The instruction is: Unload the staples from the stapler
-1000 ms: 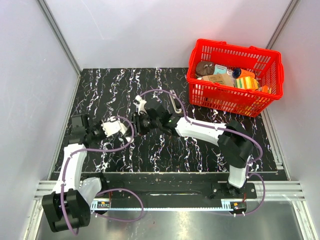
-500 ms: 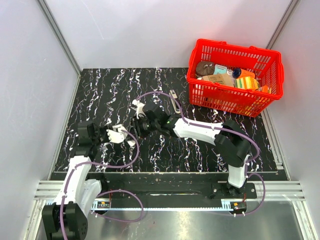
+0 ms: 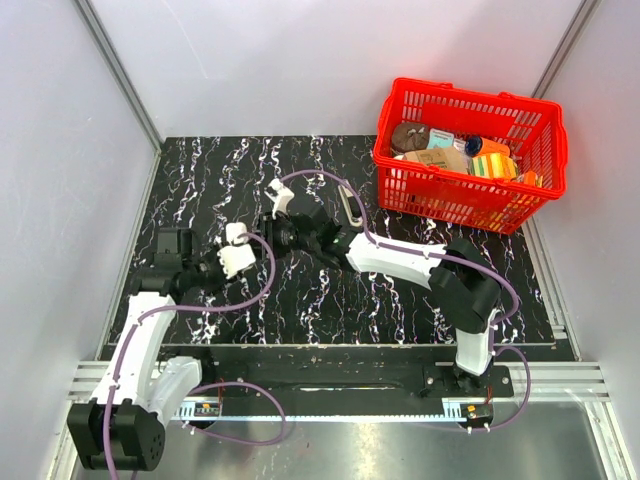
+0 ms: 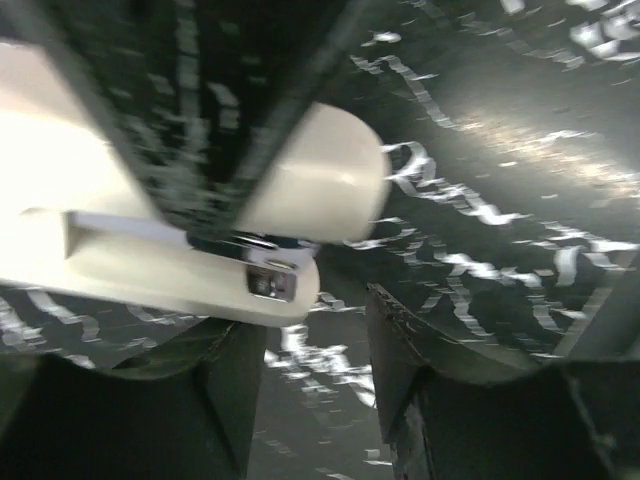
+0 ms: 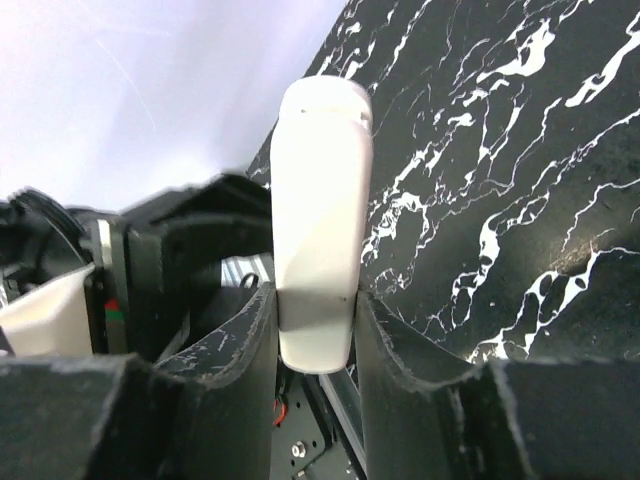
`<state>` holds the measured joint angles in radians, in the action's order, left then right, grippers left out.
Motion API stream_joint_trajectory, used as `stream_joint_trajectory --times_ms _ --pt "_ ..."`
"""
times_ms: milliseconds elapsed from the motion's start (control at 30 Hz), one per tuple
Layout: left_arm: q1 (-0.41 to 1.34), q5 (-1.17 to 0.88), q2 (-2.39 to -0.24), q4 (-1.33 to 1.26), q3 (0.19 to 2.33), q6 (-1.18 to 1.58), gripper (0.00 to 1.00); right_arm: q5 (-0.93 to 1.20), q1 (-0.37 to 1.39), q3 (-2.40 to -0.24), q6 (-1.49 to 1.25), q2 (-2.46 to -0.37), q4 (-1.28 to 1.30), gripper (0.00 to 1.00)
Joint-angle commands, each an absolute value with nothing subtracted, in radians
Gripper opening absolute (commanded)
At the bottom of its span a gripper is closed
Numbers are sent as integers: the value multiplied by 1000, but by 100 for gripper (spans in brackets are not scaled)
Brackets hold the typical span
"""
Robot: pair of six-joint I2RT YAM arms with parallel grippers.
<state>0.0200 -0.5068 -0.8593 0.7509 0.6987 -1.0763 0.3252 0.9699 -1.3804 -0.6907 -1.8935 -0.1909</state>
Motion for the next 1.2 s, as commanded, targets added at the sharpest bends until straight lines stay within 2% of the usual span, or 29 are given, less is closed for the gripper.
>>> stream_joint_trajectory --times_ms 0,133,200,333,367,433,600,900,1167 --pt "23 -758 -888 980 768 -908 48 264 974 -1439 -741 -1882 -301 0" --pt "3 -752 -885 934 842 -761 53 203 974 -1472 -707 -1885 -184 0" --pt "-33 -741 -888 911 903 -714 66 170 974 -1503 -672 -1893 -94 0" --pt "-170 -715 -923 853 1058 -573 69 83 974 -1584 -615 -1937 90 0" --pt "-216 -725 -934 845 1093 -540 83 66 974 -1610 -603 -1957 125 0" --pt "-293 -730 -956 845 1155 -488 90 35 976 -1667 -583 -1997 202 0" --pt "-460 -801 -973 857 1203 -425 91 22 980 -1824 -560 -2140 374 0" --pt "-480 -827 -943 905 1158 -462 91 -61 1020 -2091 -558 -2354 554 0" --pt "-480 -870 -936 908 1131 -449 95 -89 1048 -2549 -589 -2621 801 0"
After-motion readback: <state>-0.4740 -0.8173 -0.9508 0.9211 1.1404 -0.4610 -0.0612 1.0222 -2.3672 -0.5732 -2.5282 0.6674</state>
